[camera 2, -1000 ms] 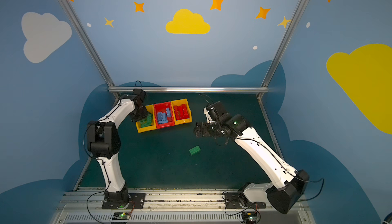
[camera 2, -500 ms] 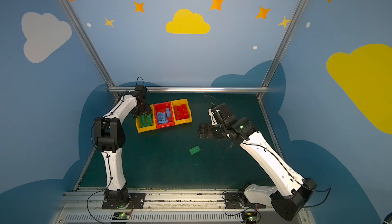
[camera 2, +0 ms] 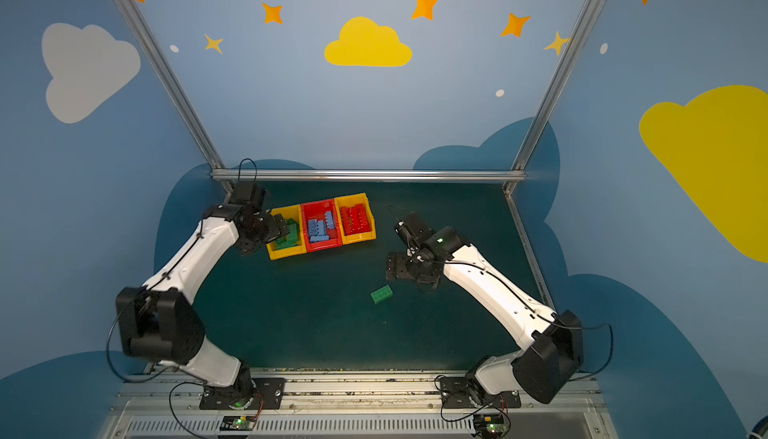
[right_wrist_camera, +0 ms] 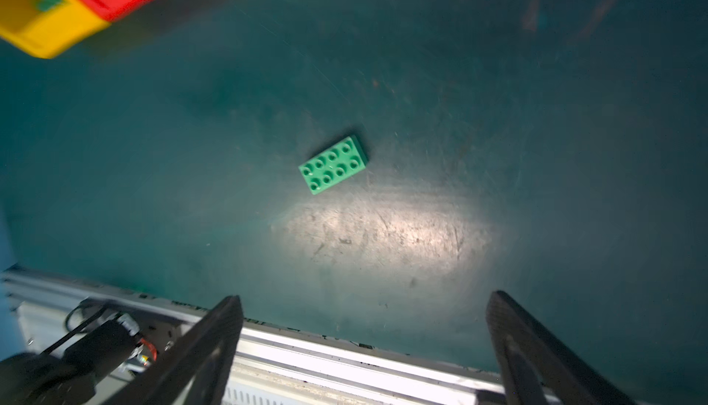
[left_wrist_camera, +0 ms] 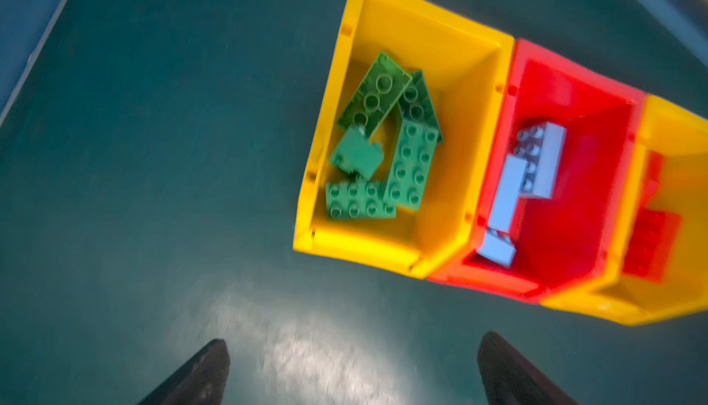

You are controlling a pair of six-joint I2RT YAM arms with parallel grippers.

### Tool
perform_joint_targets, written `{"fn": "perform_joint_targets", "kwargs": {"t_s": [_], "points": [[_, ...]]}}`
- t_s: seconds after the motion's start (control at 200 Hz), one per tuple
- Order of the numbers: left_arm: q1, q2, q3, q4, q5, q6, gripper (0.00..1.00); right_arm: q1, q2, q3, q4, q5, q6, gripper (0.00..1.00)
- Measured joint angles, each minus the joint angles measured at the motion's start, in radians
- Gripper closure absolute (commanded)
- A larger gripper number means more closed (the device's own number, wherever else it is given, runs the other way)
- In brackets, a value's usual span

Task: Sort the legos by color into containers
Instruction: 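Grasp the last green brick with the right gripper while the left arm draws back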

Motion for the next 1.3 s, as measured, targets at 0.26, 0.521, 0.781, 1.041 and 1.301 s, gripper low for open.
{"fn": "perform_joint_targets", "kwargs": {"t_s": [0.26,0.521,0.781,1.041,1.301], "points": [[-0.084,-0.417,-0.344,-0.007,0.039,-0.098,0.00,0.042,0.101,-0.126,0.150,-0.006,0.232,0.03],[-0.100,-0.682,-0.437,-0.091,0.045,-0.141,0.00,0.107,0.279,-0.069,0.233,0.007,0.356,0.03],[-0.119,-0.797,-0.454,-0.131,0.093,-0.162,0.00,0.146,0.412,-0.003,0.245,0.038,0.453,0.10],[-0.122,-0.805,-0.454,-0.166,0.119,-0.164,0.00,0.146,0.496,0.037,0.230,0.068,0.472,0.34],[-0.122,-0.804,-0.433,-0.183,0.121,-0.174,0.00,0.135,0.553,0.091,0.199,0.070,0.420,0.73]]}}
